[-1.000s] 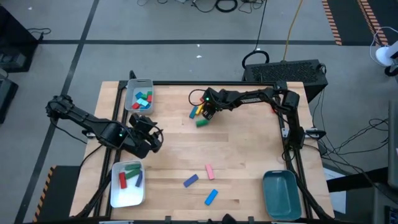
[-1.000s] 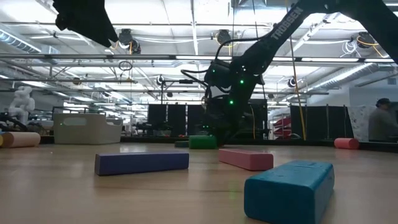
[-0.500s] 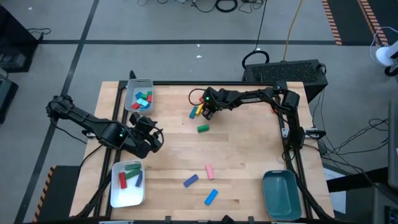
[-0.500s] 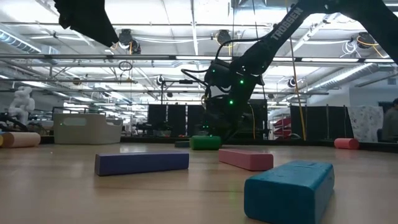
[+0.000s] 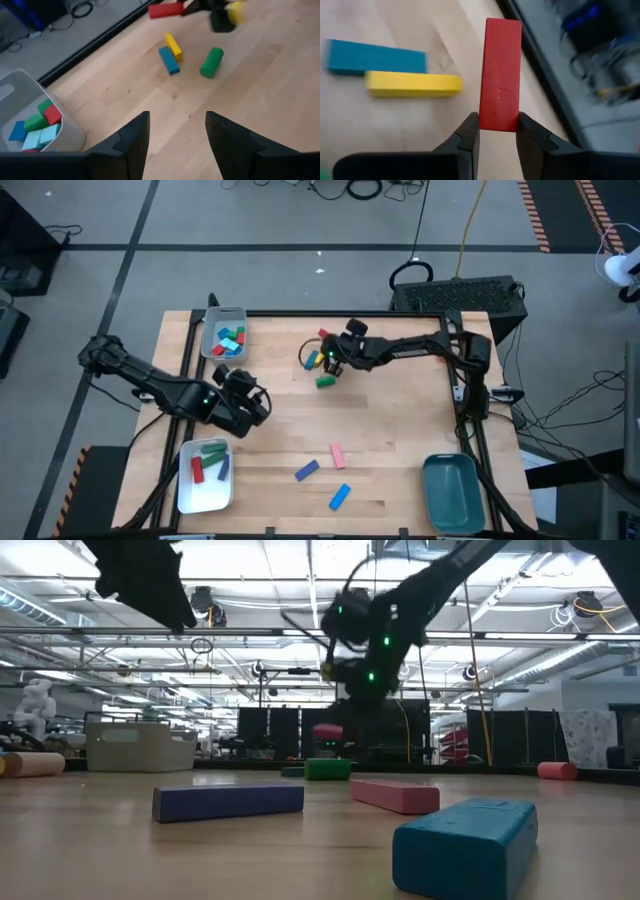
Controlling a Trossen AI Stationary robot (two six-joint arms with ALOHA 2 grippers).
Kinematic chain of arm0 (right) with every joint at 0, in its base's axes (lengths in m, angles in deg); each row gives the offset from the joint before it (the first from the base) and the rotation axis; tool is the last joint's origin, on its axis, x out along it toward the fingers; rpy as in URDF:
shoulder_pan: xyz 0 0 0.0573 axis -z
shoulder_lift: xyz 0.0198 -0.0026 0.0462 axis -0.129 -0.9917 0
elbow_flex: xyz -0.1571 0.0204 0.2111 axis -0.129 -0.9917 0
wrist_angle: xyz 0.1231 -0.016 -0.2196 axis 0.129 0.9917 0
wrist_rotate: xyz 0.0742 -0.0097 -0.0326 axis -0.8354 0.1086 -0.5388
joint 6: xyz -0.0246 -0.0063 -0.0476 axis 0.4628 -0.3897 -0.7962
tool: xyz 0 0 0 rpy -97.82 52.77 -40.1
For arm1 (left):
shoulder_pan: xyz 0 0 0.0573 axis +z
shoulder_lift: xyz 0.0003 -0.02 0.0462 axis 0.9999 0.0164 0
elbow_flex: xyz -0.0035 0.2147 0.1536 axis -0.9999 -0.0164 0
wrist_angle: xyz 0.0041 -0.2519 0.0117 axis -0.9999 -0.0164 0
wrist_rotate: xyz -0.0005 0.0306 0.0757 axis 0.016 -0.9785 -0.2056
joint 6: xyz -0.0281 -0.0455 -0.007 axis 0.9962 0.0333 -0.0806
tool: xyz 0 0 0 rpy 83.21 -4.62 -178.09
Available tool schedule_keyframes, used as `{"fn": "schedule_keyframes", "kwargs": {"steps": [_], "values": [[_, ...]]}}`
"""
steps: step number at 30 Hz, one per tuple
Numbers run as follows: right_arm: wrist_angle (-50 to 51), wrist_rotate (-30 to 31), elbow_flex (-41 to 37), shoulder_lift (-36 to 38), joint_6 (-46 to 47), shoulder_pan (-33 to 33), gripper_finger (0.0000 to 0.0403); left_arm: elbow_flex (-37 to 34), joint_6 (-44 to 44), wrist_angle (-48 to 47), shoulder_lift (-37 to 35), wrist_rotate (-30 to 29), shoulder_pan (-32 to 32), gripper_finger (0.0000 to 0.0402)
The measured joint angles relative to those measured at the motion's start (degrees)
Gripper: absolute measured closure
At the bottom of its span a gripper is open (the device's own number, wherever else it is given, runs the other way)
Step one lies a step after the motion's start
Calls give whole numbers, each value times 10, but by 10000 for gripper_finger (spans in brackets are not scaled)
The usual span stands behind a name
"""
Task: Sort blocks by size
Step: Put the red rectangular block into the white bin
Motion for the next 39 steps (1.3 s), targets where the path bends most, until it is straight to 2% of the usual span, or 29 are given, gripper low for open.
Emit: {"fn": "schedule_keyframes", "kwargs": {"steps": [7,14,19,27,39], "values": [[-3,89,1,34,-76,-95,326,0,-86,35,-2,83,44,207],[-21,164,0,41,-133,-196,325,0,-179,135,-8,178,99,207],[-66,199,0,41,-196,-243,325,0,-224,206,-8,249,137,207],[-115,227,0,45,-265,-273,324,0,-225,230,-9,313,200,207],[-117,227,0,45,-276,-277,324,0,-249,262,-9,382,261,207]]}}
